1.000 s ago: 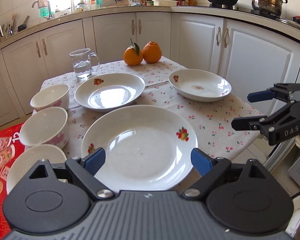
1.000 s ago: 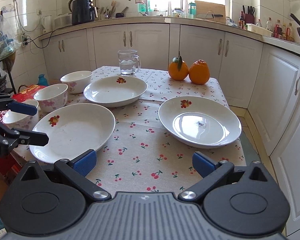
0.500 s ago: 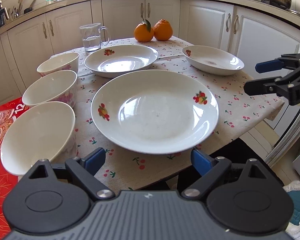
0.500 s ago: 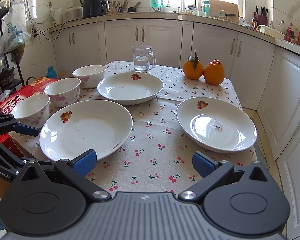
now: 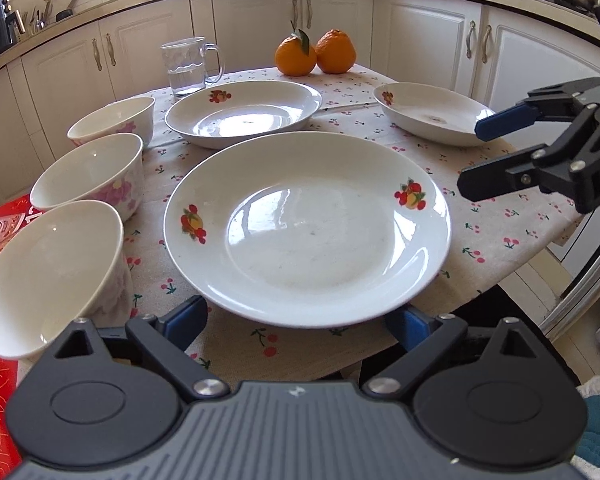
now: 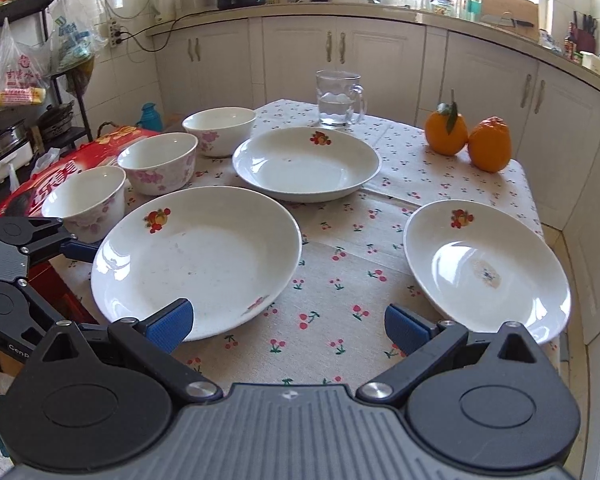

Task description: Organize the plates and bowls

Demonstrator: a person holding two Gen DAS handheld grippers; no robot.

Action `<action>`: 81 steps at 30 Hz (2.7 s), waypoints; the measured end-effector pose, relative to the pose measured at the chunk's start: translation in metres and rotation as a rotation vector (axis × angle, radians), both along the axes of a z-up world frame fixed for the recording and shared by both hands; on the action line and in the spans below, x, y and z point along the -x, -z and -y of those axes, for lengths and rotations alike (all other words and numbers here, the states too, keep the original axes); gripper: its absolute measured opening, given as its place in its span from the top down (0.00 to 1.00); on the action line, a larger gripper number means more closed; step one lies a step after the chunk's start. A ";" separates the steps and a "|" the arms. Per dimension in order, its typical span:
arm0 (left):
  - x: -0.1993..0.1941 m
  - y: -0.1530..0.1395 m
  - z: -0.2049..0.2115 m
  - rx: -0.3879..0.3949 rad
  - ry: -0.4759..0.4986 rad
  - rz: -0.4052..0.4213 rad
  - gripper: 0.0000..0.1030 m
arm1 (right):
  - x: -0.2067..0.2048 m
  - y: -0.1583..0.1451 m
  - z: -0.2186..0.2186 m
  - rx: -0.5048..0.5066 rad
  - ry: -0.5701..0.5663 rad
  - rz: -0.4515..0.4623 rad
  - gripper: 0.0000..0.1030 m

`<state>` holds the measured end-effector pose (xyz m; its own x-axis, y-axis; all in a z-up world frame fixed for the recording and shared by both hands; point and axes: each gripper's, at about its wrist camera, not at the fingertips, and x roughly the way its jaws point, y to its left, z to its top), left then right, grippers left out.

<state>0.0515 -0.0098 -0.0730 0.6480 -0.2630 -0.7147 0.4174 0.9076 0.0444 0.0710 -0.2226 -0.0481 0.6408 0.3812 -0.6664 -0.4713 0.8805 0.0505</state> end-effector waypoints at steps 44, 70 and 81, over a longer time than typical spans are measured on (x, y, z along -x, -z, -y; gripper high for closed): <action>-0.003 0.001 0.007 0.027 -0.012 -0.021 0.09 | -0.134 0.026 -0.052 -0.007 -0.435 -0.257 0.06; -0.005 -0.001 0.007 0.024 0.010 -0.035 0.14 | -0.162 0.028 -0.060 -0.044 -0.486 -0.412 0.20; -0.005 -0.009 0.014 0.014 0.050 -0.048 0.19 | -0.156 0.021 -0.050 -0.044 -0.456 -0.395 0.20</action>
<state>0.0568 -0.0241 -0.0637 0.5991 -0.3046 -0.7404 0.4638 0.8859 0.0108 0.2274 -0.1723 -0.0689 0.1136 0.5920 -0.7979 -0.7389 0.5872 0.3304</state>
